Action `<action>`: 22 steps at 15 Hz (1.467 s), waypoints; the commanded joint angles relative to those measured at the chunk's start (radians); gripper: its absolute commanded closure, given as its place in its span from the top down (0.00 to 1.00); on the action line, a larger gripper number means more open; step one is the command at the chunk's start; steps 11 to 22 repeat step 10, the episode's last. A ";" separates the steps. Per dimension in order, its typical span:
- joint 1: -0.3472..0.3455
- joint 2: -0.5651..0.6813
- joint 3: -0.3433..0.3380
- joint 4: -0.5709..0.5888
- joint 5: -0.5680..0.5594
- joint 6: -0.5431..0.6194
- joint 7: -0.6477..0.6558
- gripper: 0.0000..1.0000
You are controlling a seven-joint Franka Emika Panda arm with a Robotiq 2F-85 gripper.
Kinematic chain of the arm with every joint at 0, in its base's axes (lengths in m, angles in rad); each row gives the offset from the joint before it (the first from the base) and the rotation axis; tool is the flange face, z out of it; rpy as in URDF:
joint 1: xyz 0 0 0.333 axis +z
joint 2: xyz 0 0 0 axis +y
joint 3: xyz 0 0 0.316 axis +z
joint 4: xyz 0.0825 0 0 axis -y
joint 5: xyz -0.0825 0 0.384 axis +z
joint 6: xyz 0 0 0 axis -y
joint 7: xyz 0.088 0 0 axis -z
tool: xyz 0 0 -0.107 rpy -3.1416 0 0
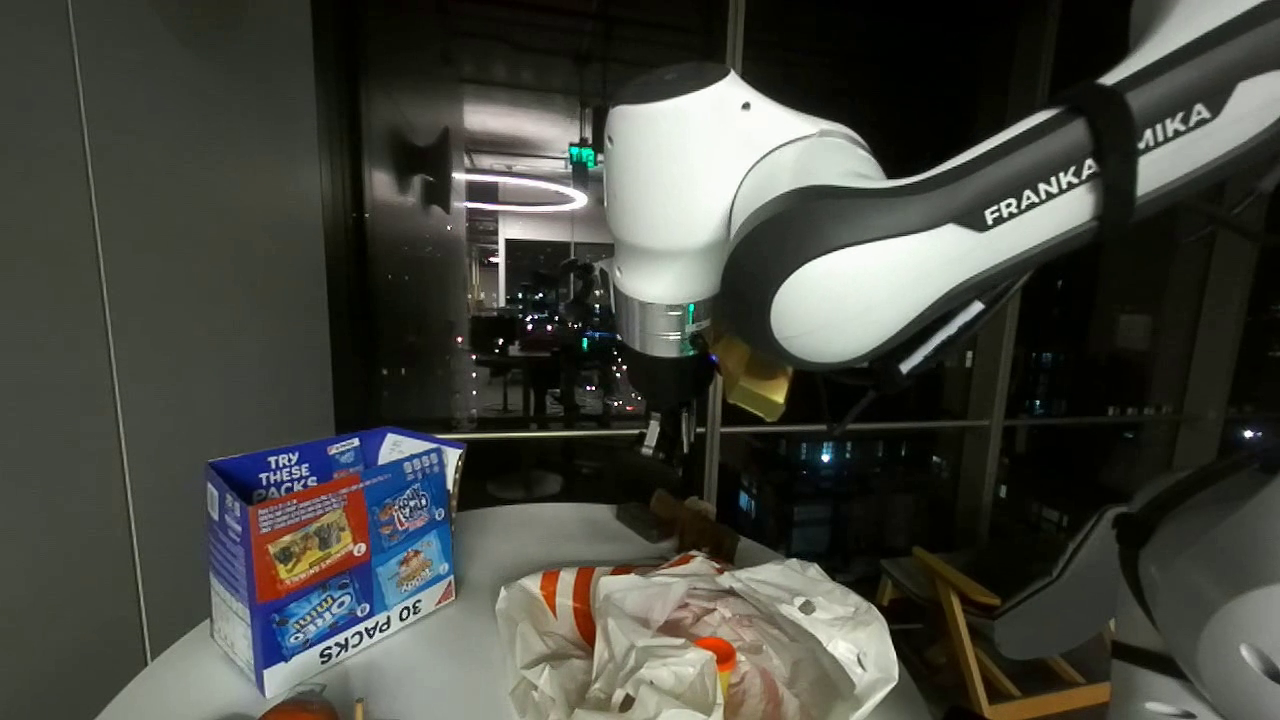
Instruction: Put the two yellow containers in the plastic, then lift the plastic
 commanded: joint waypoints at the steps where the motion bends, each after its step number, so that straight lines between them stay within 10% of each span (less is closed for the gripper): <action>1: 0.053 0.020 -0.075 -0.047 0.101 0.156 -0.117 0.44; 22: 0.036 0.043 -0.065 -0.058 0.131 0.187 -0.139 0.52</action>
